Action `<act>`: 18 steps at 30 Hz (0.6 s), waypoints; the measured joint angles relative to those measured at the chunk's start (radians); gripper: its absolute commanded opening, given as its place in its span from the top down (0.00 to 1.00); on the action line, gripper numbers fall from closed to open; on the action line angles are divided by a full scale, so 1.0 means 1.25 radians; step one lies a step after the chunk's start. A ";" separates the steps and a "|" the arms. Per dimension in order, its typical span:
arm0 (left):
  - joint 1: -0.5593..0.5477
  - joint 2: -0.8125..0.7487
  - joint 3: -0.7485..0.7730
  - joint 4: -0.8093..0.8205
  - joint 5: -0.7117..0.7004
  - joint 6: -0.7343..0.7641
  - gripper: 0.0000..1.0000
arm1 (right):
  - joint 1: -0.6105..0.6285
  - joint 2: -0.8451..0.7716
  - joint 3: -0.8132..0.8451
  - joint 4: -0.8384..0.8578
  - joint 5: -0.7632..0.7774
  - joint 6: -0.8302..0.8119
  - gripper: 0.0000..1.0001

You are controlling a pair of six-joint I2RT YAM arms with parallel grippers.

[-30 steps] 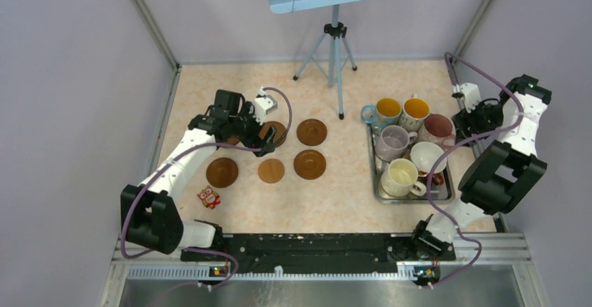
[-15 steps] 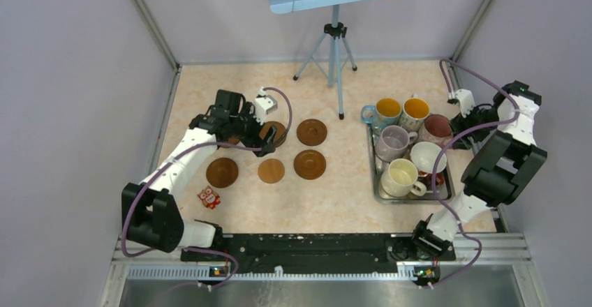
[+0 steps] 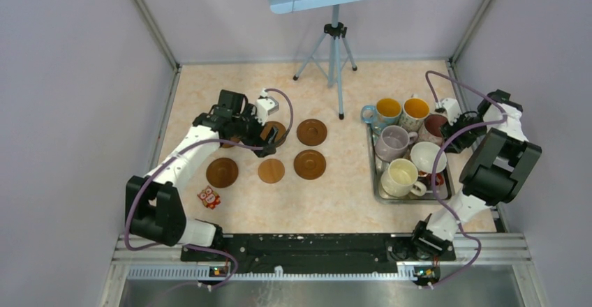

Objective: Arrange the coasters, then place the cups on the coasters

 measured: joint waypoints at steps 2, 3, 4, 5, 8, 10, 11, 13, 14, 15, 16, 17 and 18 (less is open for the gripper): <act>0.000 0.003 0.000 0.001 0.000 0.000 0.01 | 0.003 0.000 -0.011 0.012 0.004 0.000 0.58; 0.000 0.005 0.000 0.001 0.000 0.000 0.01 | 0.005 0.000 -0.015 0.016 0.005 -0.001 0.58; 0.000 0.006 0.000 0.001 0.000 0.000 0.01 | 0.006 0.000 -0.019 0.018 0.005 -0.001 0.59; 0.000 0.007 0.000 0.001 0.000 0.000 0.01 | 0.006 0.000 -0.020 0.020 0.008 -0.001 0.61; 0.000 0.009 0.000 0.001 0.000 -0.001 0.01 | 0.006 0.000 -0.020 0.023 0.010 -0.002 0.64; 0.000 0.012 0.000 0.002 0.000 -0.001 0.01 | 0.006 0.000 -0.020 0.023 0.010 -0.004 0.67; 0.000 0.013 0.000 0.002 0.000 -0.001 0.01 | 0.006 0.000 -0.020 0.023 0.010 -0.007 0.69; 0.000 0.013 0.000 0.001 0.000 -0.001 0.01 | 0.006 0.000 -0.020 0.023 0.010 -0.009 0.74; 0.000 0.013 0.000 0.001 0.000 -0.001 0.01 | 0.006 0.000 -0.020 0.022 0.010 -0.012 0.79; 0.000 0.013 0.000 0.002 0.000 -0.002 0.01 | 0.006 0.000 -0.020 0.020 0.010 -0.014 0.83; 0.000 0.013 0.000 0.001 0.000 -0.003 0.01 | 0.006 0.000 -0.020 0.018 0.009 -0.019 0.87; 0.000 0.013 0.000 0.001 0.000 -0.003 0.01 | 0.006 0.000 -0.019 0.022 0.009 -0.015 0.91; 0.000 0.013 0.000 0.001 0.000 -0.004 0.01 | 0.005 0.000 -0.017 0.025 0.009 -0.014 0.95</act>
